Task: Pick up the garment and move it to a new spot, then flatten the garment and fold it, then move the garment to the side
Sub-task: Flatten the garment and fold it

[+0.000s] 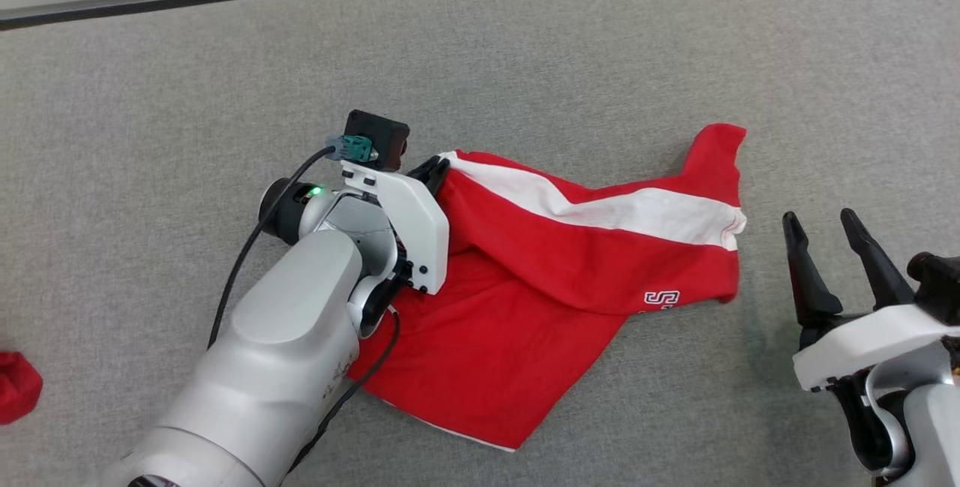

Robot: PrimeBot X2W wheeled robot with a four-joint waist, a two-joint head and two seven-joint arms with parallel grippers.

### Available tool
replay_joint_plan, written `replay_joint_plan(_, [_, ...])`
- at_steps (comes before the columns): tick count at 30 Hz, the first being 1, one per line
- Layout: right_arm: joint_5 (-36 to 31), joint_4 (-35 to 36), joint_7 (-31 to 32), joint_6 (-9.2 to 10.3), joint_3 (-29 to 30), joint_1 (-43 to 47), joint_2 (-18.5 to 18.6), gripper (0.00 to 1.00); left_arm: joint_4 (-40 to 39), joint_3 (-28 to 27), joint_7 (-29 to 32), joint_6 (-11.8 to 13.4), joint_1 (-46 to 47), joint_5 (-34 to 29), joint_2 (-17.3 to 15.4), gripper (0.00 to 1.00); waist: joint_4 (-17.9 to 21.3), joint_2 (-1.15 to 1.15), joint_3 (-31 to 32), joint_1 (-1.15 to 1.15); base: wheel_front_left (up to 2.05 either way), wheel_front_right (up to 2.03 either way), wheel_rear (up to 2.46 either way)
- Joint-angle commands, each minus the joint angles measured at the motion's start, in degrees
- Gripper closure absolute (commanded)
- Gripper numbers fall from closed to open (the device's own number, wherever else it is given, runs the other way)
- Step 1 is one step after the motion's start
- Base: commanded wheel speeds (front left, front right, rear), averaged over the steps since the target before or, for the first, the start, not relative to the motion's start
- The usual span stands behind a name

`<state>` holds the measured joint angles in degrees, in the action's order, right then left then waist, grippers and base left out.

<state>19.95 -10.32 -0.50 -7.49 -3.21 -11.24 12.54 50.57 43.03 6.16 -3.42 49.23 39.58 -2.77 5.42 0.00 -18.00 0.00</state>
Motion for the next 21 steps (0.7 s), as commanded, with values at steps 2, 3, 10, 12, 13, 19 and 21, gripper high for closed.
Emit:
replay_joint_plan(2, [1.29, -3.13, 0.12, 0.00, -2.17, -2.57, 1.27, 0.00, -1.21, 1.60, -1.61, 1.13, 0.41, 1.11, -0.25, 1.00, -1.96, 0.00, -1.65, 0.00, 0.00, 0.00, 0.00])
replay_joint_plan(3, [1.93, -4.40, 0.09, 0.00, -3.01, -3.37, 1.51, 0.00, -1.60, 2.14, -2.11, 1.47, 0.30, 1.61, -0.25, 1.00, -2.39, 0.00, -1.91, 0.00, 0.00, 0.00, 0.00])
replay_joint_plan(10, [4.56, -11.87, 1.43, 0.00, -8.20, -6.61, 3.33, 0.00, -3.57, 6.00, -4.48, 2.86, 1.13, 4.16, -0.25, 1.00, -4.55, 0.00, -2.96, 0.00, 0.00, 0.00, 0.00])
replay_joint_plan(12, [5.43, -13.55, 2.16, 0.00, -9.45, -6.94, 3.43, 0.55, -3.74, 6.89, -5.17, 3.13, 1.35, 4.67, -0.23, 1.00, -4.60, 0.00, -2.96, 0.00, 0.00, 0.00, 0.00])
replay_joint_plan(13, [5.80, -14.38, 2.38, 0.00, -10.00, -7.14, 3.51, 0.76, -3.78, 7.22, -5.52, 3.17, 1.51, 5.13, -0.23, 1.00, -4.57, 0.00, -3.03, 0.00, 0.00, 0.00, 0.00])
replay_joint_plan(19, [7.83, -15.38, 0.25, 0.06, -10.79, -8.22, 4.44, 1.00, -3.60, 7.57, -10.02, 4.40, 2.17, 5.80, -0.24, 1.00, -4.16, 0.00, -2.86, 0.00, 0.00, 0.00, 0.00])
replay_joint_plan(21, [7.35, -14.08, -1.69, 0.05, -9.67, -8.35, 4.91, 1.00, -3.68, 7.07, -12.43, 5.05, 2.37, 5.32, -0.30, 1.00, -4.00, 0.00, -2.56, 0.00, 0.00, 0.00, 0.00])
